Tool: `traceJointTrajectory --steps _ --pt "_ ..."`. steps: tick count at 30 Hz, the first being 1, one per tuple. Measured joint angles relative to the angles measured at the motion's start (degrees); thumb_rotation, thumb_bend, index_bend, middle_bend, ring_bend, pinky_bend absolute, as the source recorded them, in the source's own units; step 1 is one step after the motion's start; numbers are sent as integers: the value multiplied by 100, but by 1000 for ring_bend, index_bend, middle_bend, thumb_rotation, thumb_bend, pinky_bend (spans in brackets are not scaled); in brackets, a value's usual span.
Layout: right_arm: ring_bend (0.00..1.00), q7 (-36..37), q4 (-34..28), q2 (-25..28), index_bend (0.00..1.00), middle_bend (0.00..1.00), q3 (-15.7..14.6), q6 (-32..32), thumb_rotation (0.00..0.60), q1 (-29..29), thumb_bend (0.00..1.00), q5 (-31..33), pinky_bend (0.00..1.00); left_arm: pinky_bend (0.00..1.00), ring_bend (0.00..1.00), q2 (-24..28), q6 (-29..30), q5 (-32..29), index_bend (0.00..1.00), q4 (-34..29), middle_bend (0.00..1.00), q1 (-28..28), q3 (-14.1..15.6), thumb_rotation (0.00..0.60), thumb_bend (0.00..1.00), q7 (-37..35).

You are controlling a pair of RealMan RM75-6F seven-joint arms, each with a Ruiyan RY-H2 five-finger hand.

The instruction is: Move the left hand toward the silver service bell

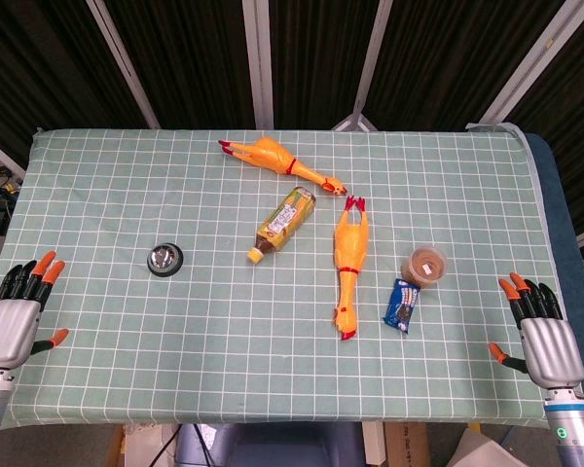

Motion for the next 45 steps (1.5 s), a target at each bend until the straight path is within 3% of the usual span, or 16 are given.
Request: traceJointTrajectory --steps 25,28,33,36,45 --pt "0 -4 5 12 0 0 -15 4 600 -10 251 -3 0 0 0 -9 -116 -42 0 27 0 -28 7 600 102 76" --pt "0 4 3 11 0 0 -13 15 600 -16 251 -2 0 0 0 -15 -196 -83 0 30 0 -71 -8 600 163 149" --pt "0 -2 1 1 0 0 -29 7 600 -11 252 -35 0 0 0 -28 -510 -254 0 12 0 -259 -100 600 402 328" --pt "0 0 -2 -1 0 0 -36 -2 600 -10 252 -37 0 0 0 -40 -835 -349 0 12 0 -479 -171 600 496 512" --pt "0 16 -13 7 0 0 -21 -40 600 2 252 13 0 0 0 -454 -1977 -784 0 216 0 -1379 -466 600 576 1113"
